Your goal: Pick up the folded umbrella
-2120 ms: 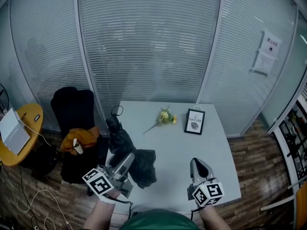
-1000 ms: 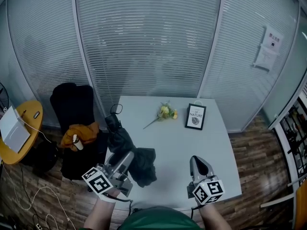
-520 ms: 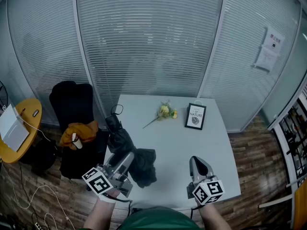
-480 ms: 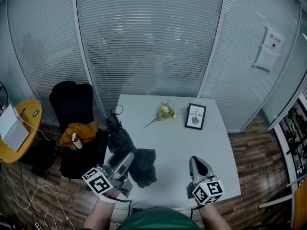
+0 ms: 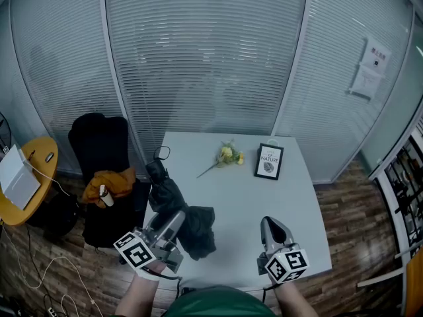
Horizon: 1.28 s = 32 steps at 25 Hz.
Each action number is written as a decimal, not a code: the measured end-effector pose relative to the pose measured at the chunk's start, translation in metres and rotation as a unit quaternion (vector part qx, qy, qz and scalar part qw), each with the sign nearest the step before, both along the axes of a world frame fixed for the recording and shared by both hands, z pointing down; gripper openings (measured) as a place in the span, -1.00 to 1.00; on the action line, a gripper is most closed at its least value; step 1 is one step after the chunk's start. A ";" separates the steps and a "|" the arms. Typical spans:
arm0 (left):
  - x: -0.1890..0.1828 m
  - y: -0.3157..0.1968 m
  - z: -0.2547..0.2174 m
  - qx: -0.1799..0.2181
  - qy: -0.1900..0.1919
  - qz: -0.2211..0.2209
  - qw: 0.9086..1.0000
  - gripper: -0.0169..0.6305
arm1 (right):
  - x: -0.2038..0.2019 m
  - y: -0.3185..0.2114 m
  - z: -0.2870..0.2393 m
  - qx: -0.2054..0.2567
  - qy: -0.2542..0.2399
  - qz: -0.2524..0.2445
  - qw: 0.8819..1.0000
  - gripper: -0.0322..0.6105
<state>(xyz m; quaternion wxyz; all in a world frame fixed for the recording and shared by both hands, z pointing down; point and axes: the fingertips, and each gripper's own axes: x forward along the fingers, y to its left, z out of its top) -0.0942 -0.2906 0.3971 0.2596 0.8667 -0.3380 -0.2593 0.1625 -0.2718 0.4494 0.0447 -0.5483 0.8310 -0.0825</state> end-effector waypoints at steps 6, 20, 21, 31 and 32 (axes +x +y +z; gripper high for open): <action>0.000 0.003 0.000 0.001 0.004 0.000 1.000 -0.12 | 0.000 0.003 -0.001 0.003 0.002 -0.002 1.000 -0.89; -0.001 0.003 0.003 -0.004 0.001 0.005 1.000 -0.12 | -0.002 0.006 0.001 0.000 0.002 -0.002 1.000 -0.89; -0.001 0.003 0.003 -0.005 0.001 0.006 1.000 -0.12 | -0.003 0.006 0.001 0.000 0.003 -0.002 1.000 -0.89; -0.006 0.004 0.009 -0.009 0.009 0.005 1.000 -0.12 | -0.009 0.006 0.002 -0.003 0.014 -0.010 1.000 -0.89; -0.007 0.004 0.011 -0.010 0.010 0.005 1.000 -0.12 | -0.010 0.007 0.003 -0.004 0.016 -0.012 1.000 -0.89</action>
